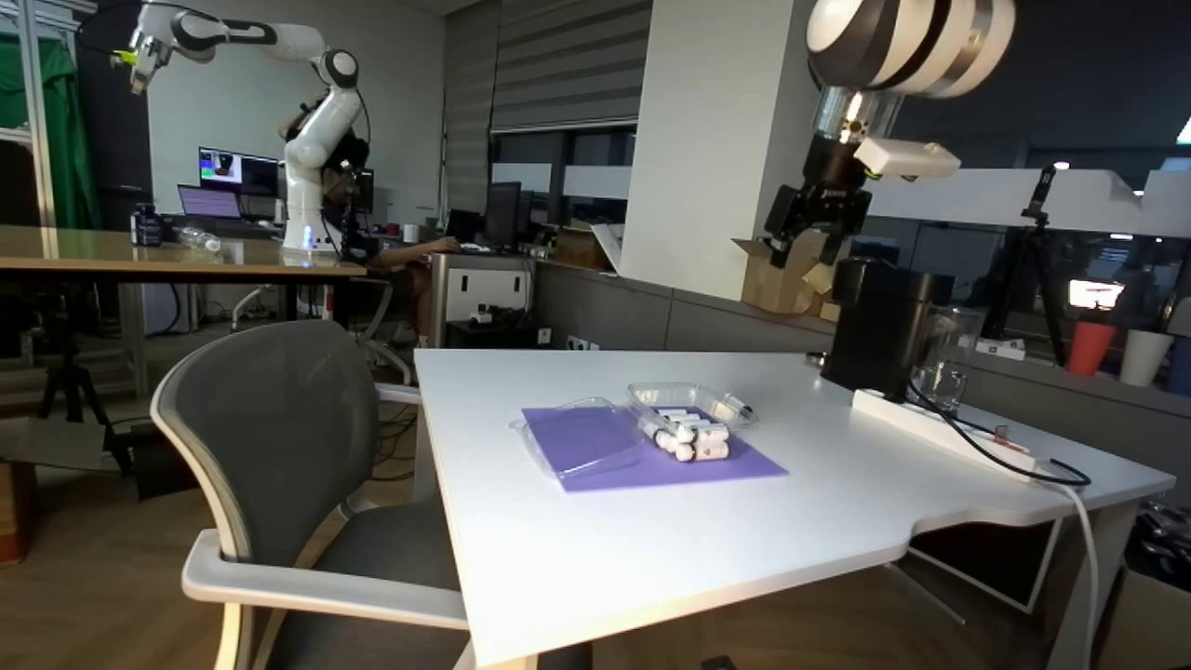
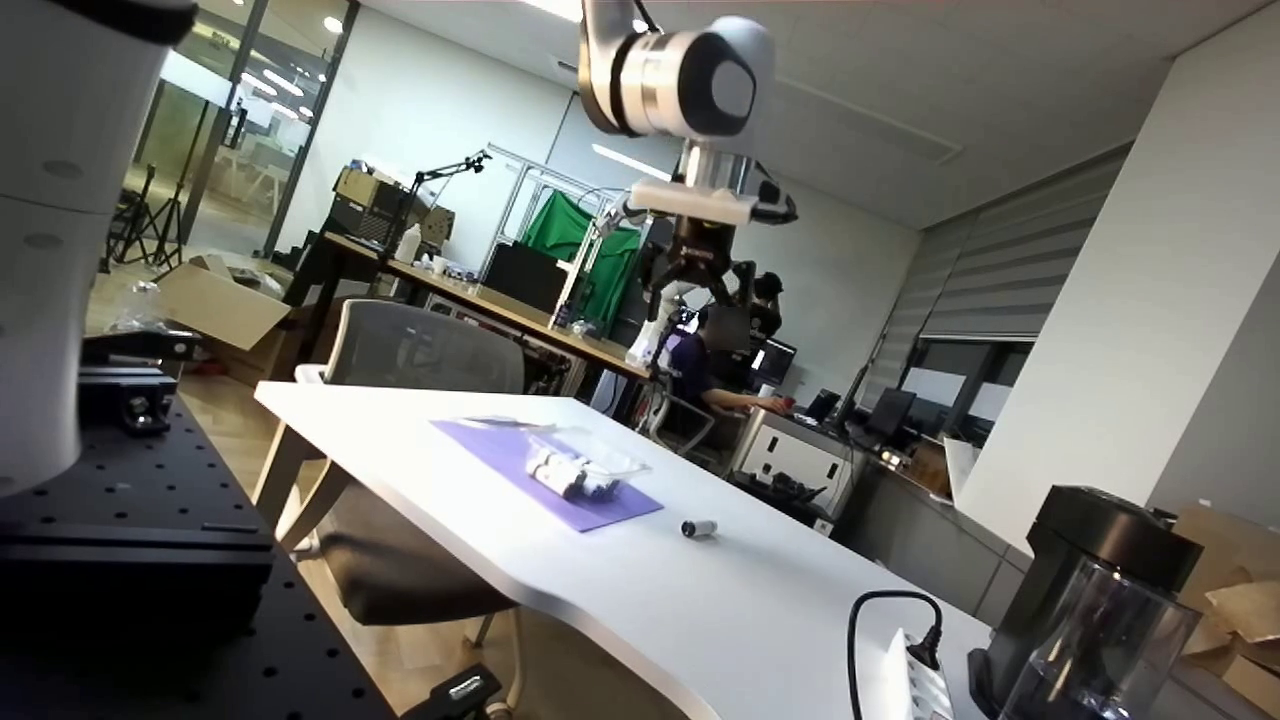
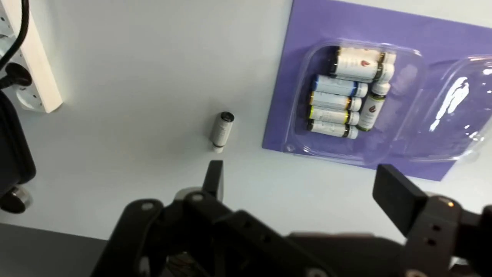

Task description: Pick up the object and place it in the colourless container.

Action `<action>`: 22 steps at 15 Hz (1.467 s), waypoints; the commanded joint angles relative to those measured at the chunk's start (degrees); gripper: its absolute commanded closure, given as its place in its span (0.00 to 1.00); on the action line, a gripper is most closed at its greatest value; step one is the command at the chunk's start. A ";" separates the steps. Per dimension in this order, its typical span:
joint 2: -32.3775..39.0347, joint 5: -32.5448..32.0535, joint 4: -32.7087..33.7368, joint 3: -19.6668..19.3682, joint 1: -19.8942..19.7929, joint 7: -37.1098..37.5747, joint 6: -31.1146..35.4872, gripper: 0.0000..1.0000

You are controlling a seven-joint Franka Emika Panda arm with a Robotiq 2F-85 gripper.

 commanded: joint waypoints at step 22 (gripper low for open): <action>28.68 4.36 29.42 2.58 -6.26 2.77 -0.53 0.00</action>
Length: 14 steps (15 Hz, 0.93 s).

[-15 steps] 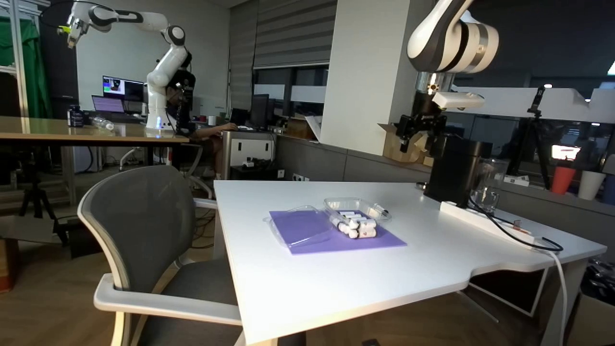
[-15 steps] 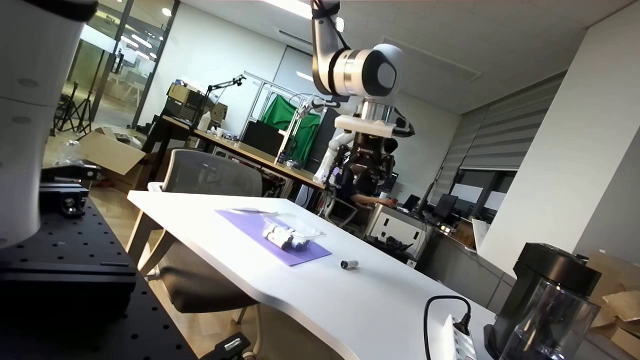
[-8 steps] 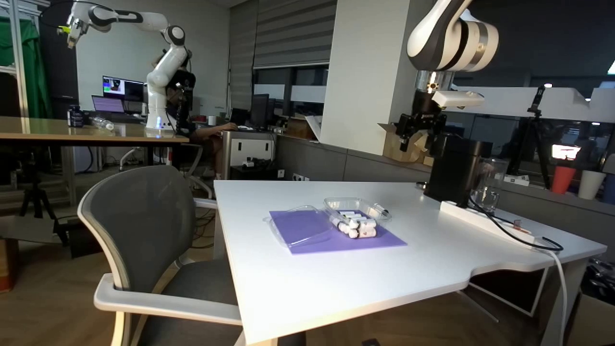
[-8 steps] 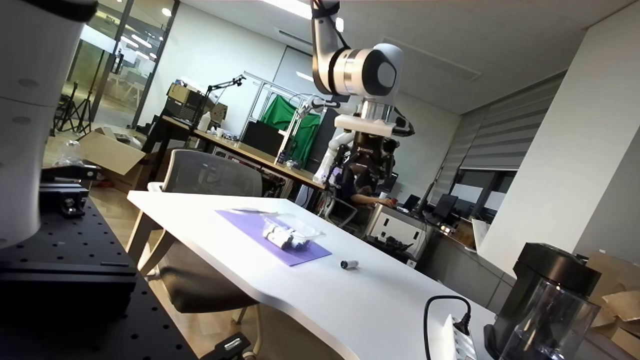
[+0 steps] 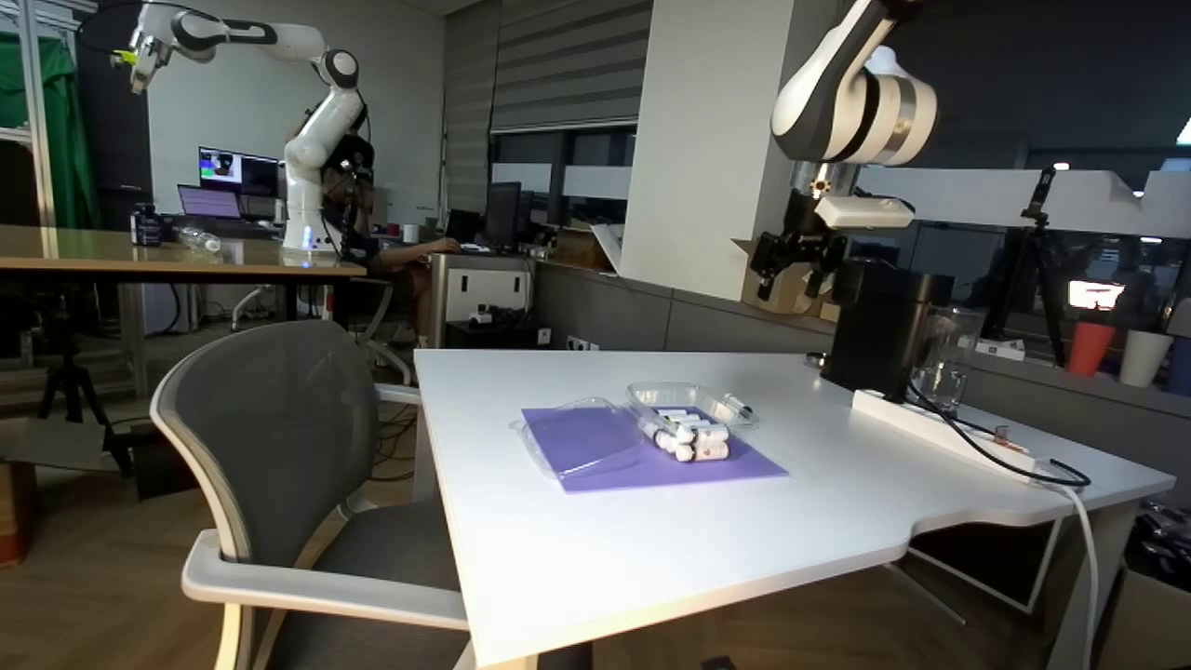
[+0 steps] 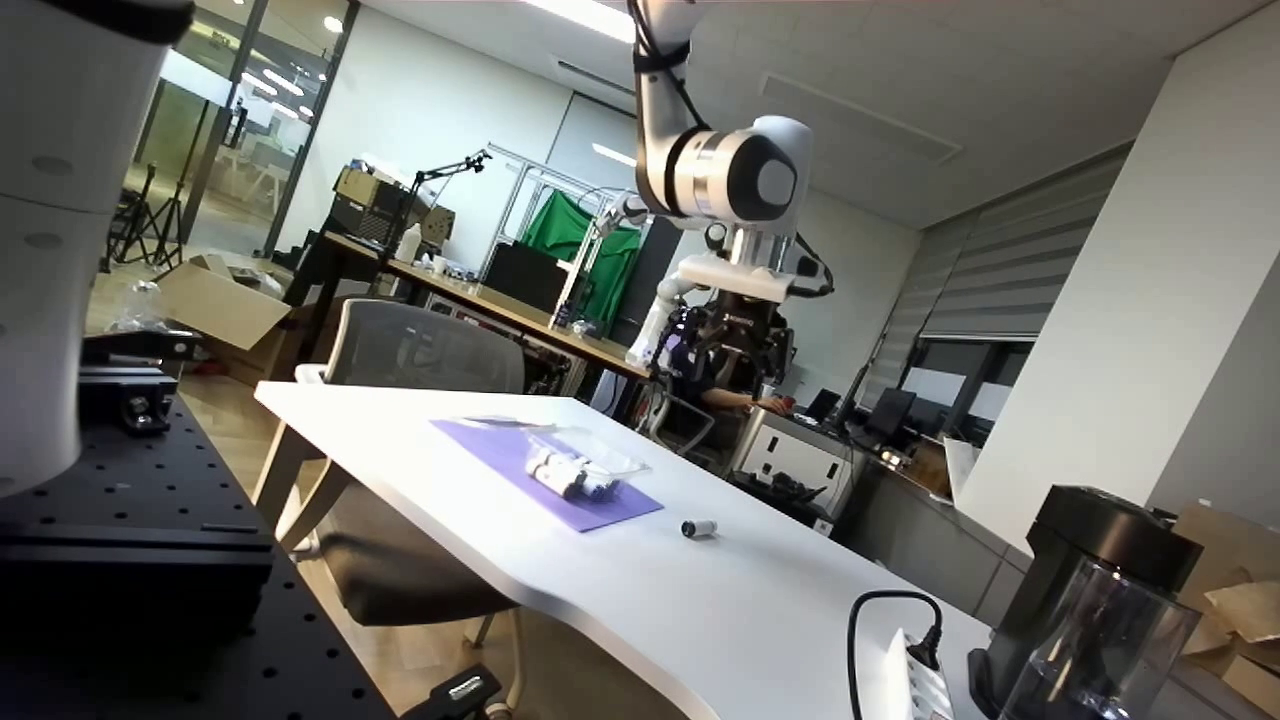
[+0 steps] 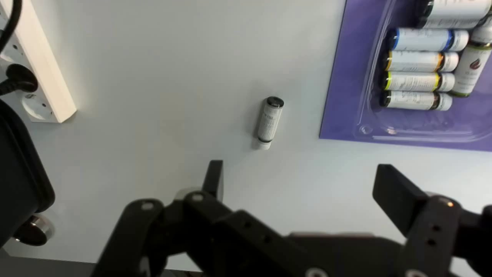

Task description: Pick up the object and place it in the colourless container.

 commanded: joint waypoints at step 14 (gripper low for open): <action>41.58 3.33 47.39 5.36 -4.29 2.43 -1.80 0.00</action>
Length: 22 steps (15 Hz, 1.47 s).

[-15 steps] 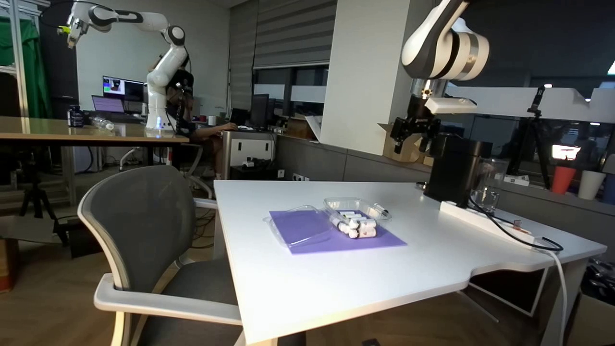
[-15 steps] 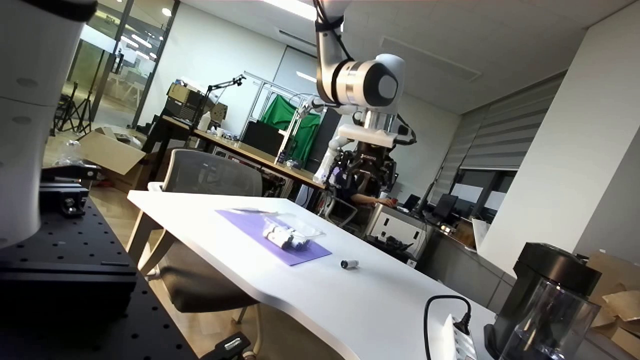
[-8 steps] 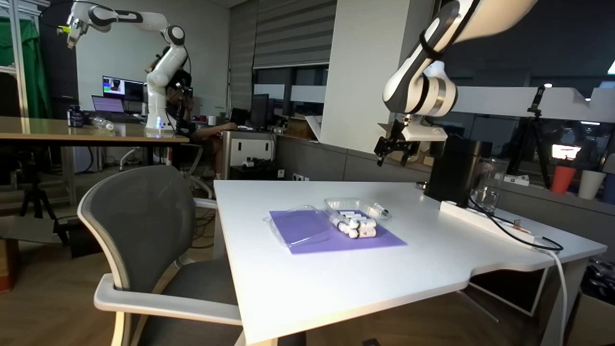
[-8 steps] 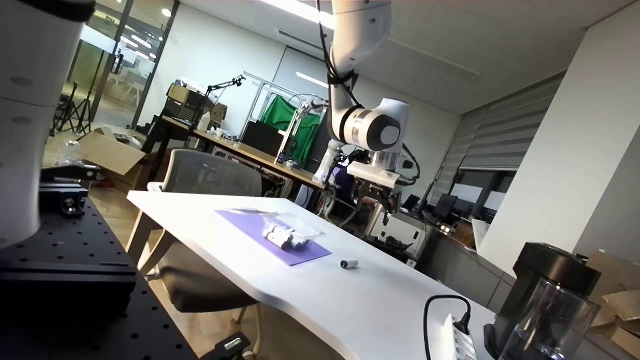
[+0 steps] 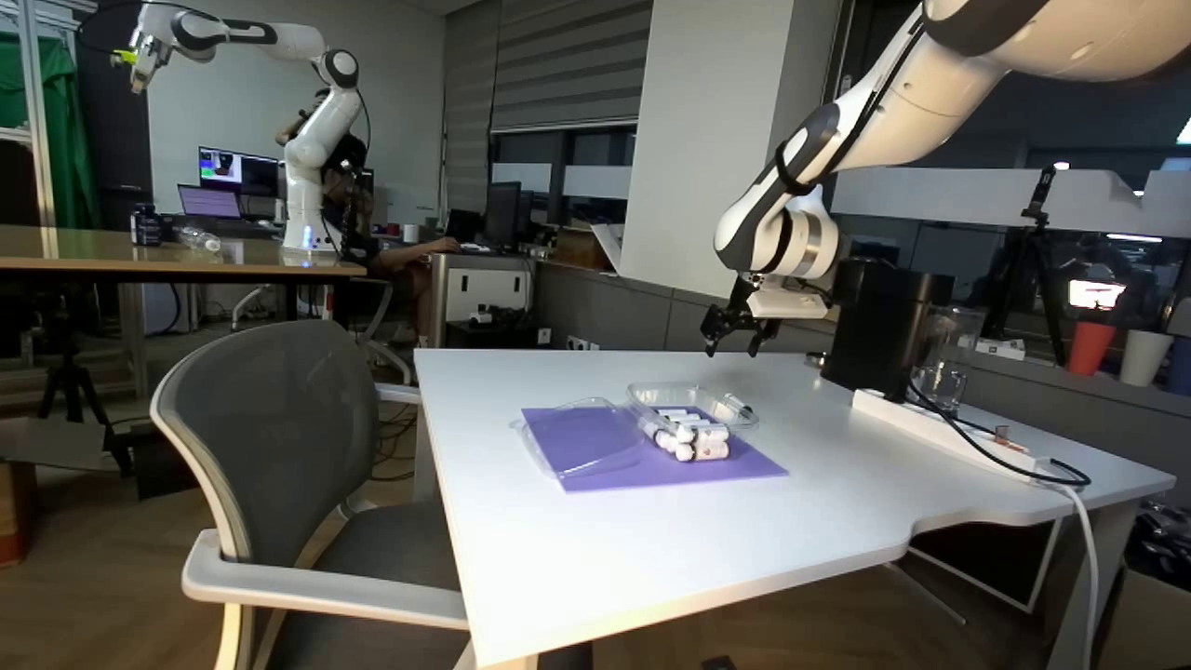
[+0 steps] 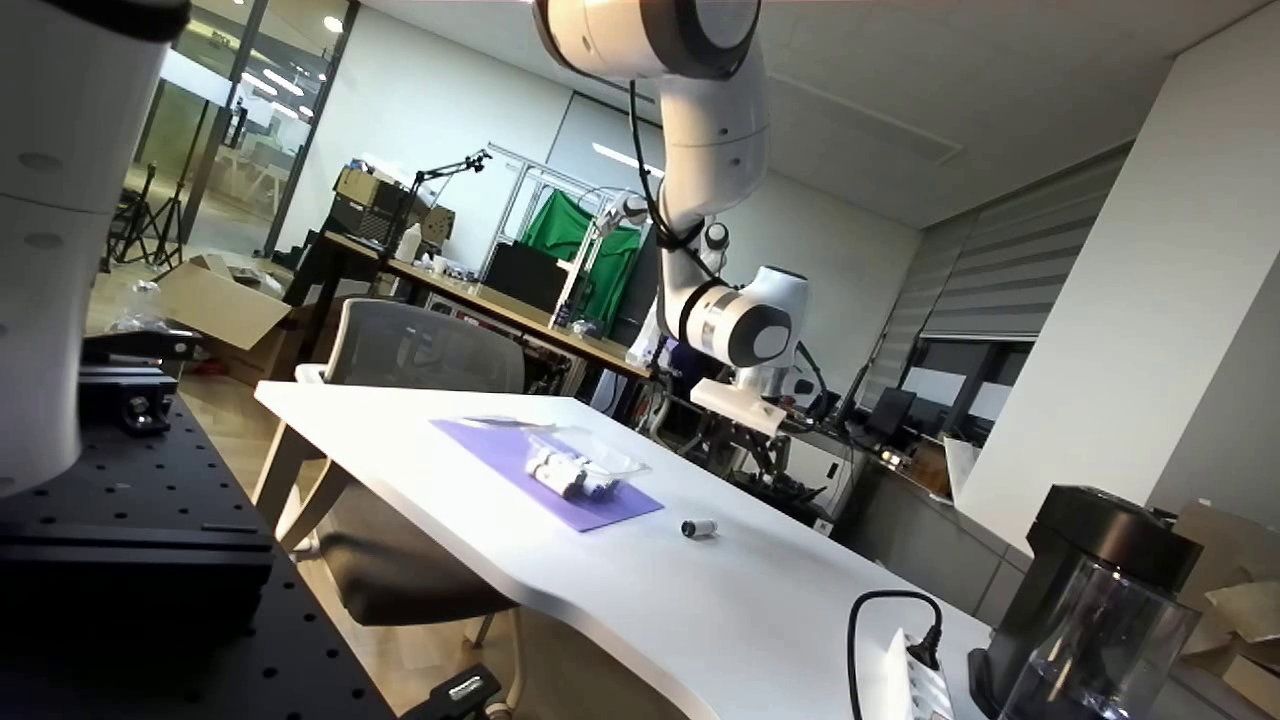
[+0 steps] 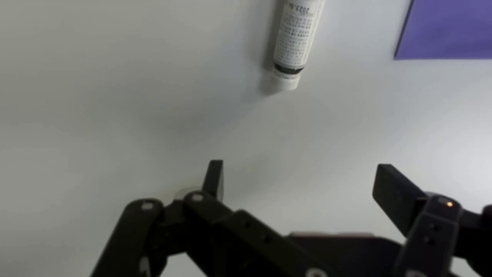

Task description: Pick up the object and place it in the colourless container.

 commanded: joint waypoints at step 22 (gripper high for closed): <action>16.43 -0.61 29.34 -3.58 2.26 10.82 -35.04 0.89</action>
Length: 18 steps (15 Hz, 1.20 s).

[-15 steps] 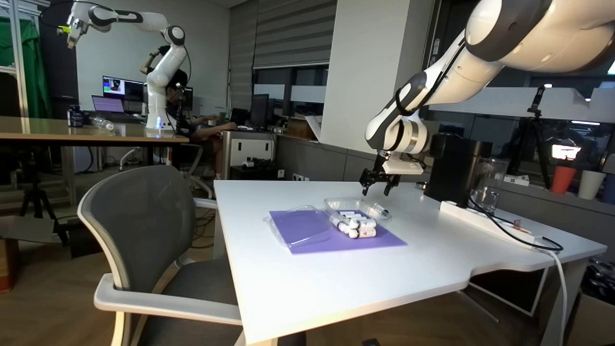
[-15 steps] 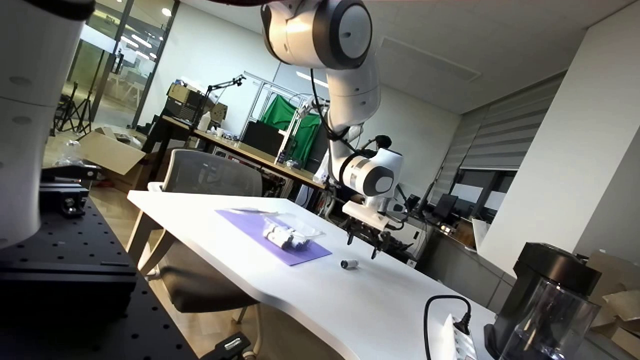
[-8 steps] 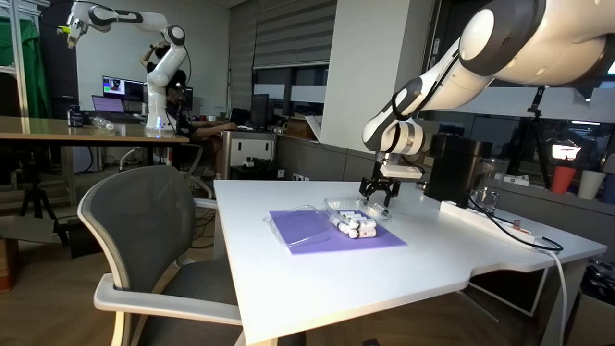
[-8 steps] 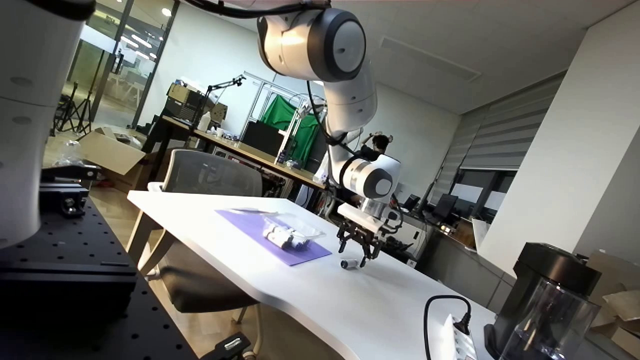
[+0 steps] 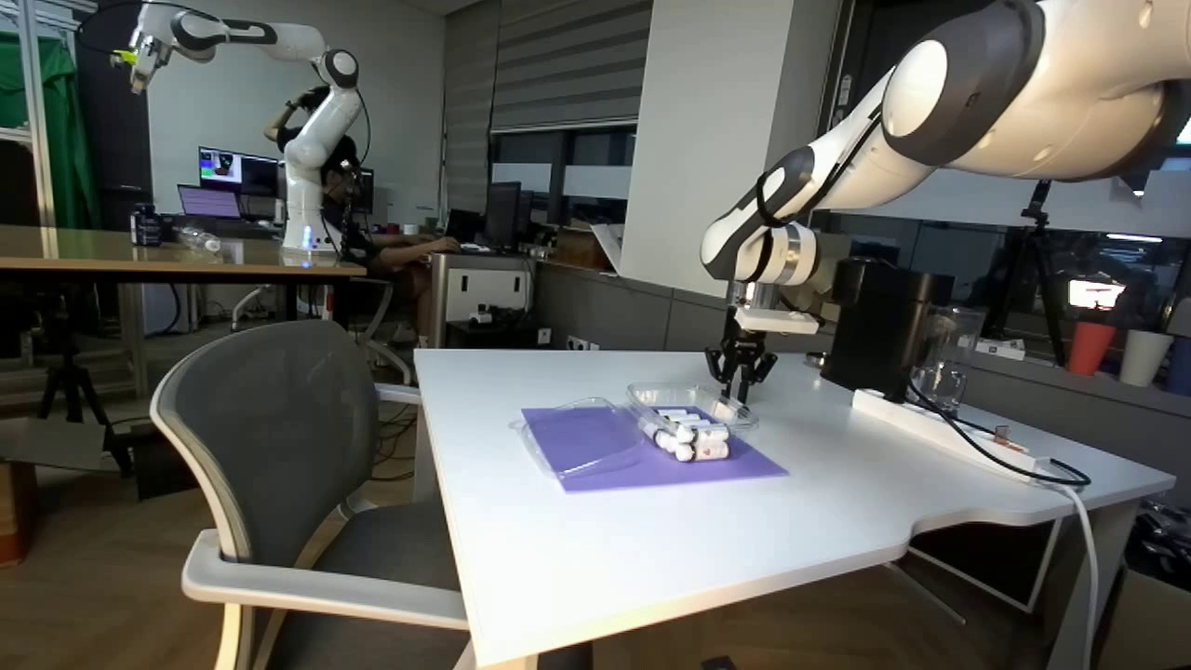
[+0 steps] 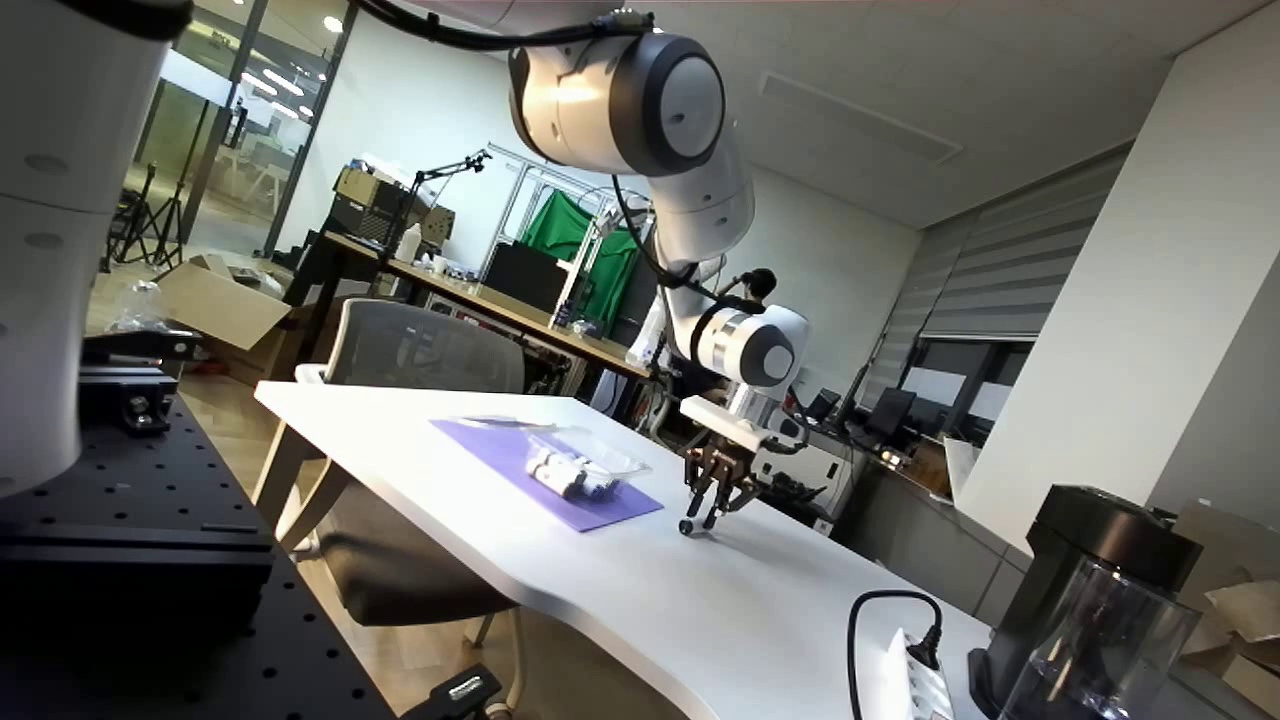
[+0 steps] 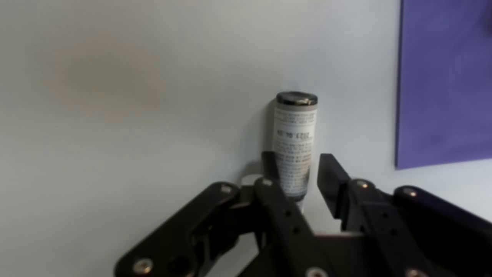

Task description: Pick up the object and place it in the colourless container.

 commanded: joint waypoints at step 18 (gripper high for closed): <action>-10.10 -0.15 -1.06 3.61 3.43 -10.55 -6.56 0.94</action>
